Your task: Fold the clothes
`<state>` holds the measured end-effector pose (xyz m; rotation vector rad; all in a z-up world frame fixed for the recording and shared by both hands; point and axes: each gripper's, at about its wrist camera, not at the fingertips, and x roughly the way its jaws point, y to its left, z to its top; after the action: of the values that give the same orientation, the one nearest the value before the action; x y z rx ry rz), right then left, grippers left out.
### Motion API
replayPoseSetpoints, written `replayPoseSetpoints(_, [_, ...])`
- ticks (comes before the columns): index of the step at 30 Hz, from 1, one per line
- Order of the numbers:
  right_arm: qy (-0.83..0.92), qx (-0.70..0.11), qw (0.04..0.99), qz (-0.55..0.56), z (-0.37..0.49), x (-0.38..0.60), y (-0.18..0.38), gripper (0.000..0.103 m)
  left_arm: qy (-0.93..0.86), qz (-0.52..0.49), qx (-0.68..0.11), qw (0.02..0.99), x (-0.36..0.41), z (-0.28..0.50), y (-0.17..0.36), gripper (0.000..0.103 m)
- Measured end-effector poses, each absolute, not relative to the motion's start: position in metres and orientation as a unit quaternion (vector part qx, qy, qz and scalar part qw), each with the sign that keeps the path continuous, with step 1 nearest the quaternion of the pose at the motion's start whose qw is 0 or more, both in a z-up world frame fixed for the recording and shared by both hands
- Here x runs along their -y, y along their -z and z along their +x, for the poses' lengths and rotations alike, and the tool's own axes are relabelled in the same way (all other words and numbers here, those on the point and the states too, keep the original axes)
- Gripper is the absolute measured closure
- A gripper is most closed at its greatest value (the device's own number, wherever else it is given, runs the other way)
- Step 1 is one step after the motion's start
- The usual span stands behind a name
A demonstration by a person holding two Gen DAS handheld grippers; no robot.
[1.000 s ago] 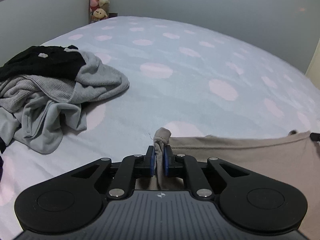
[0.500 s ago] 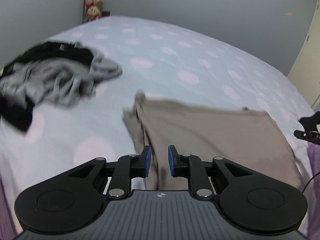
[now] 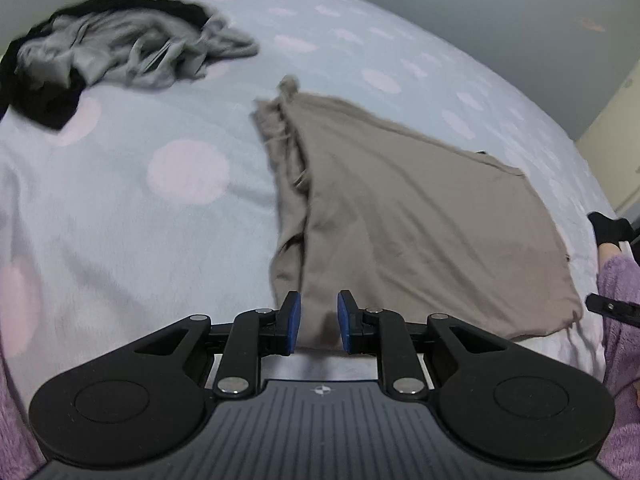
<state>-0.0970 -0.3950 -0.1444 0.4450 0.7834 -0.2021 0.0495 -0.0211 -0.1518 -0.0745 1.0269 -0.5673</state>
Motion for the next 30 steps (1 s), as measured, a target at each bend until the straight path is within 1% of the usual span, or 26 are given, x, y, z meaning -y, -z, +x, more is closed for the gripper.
replayPoseSetpoints(4, [0.097, -0.404, 0.882, 0.223, -0.092, 0.394, 0.155, 0.060, 0.266, -0.038, -0.501, 0.823, 0.019, 0.048, 0.160, 0.086])
replayPoseSetpoints(5, [0.095, -0.412, 0.878, 0.224, -0.090, 0.393, 0.157, 0.071, 0.266, -0.028, -0.497, 0.825, 0.022, 0.046, 0.158, 0.088])
replayPoseSetpoints(6, [0.091, -0.418, 0.875, 0.225, -0.090, 0.392, 0.159, 0.080, 0.267, -0.019, -0.493, 0.828, 0.024, 0.044, 0.157, 0.099])
replayPoseSetpoints(7, [0.089, -0.422, 0.874, 0.224, -0.089, 0.391, 0.160, 0.094, 0.266, -0.008, -0.488, 0.831, 0.026, 0.042, 0.155, 0.102])
replayPoseSetpoints(10, [0.103, -0.412, 0.880, 0.215, -0.094, 0.388, 0.155, 0.096, 0.249, 0.022, -0.464, 0.850, 0.027, 0.033, 0.146, 0.103])
replayPoseSetpoints(14, [0.138, -0.368, 0.893, 0.220, -0.112, 0.391, 0.141, 0.098, 0.236, 0.016, -0.462, 0.855, 0.019, 0.025, 0.136, 0.103])
replayPoseSetpoints(16, [0.145, -0.374, 0.888, 0.226, -0.115, 0.393, 0.141, 0.098, 0.227, 0.019, -0.476, 0.849, 0.019, 0.025, 0.140, 0.103])
replayPoseSetpoints(18, [0.152, -0.398, 0.875, 0.229, -0.111, 0.395, 0.148, 0.100, 0.219, 0.025, -0.495, 0.840, 0.023, 0.030, 0.151, 0.103])
replayPoseSetpoints(19, [0.159, -0.411, 0.868, 0.228, -0.108, 0.396, 0.153, 0.103, 0.217, 0.027, -0.501, 0.837, 0.025, 0.033, 0.154, 0.103])
replayPoseSetpoints(22, [0.177, -0.440, 0.850, 0.228, -0.101, 0.399, 0.163, 0.103, 0.213, 0.029, -0.511, 0.832, 0.026, 0.035, 0.158, 0.102])
replayPoseSetpoints(26, [0.173, -0.414, 0.860, 0.242, -0.108, 0.402, 0.156, 0.102, 0.166, 0.033, -0.513, 0.842, 0.014, 0.035, 0.154, 0.102])
replayPoseSetpoints(27, [0.171, -0.408, 0.863, 0.245, -0.110, 0.403, 0.154, 0.102, 0.162, 0.020, -0.511, 0.844, 0.009, 0.037, 0.152, 0.102])
replayPoseSetpoints(28, [0.170, -0.401, 0.865, 0.249, -0.112, 0.404, 0.152, 0.099, 0.162, 0.007, -0.509, 0.846, 0.004, 0.038, 0.149, 0.102])
replayPoseSetpoints(30, [0.168, -0.388, 0.869, 0.256, -0.116, 0.406, 0.149, 0.098, 0.177, -0.016, -0.496, 0.850, -0.001, 0.037, 0.143, 0.102])
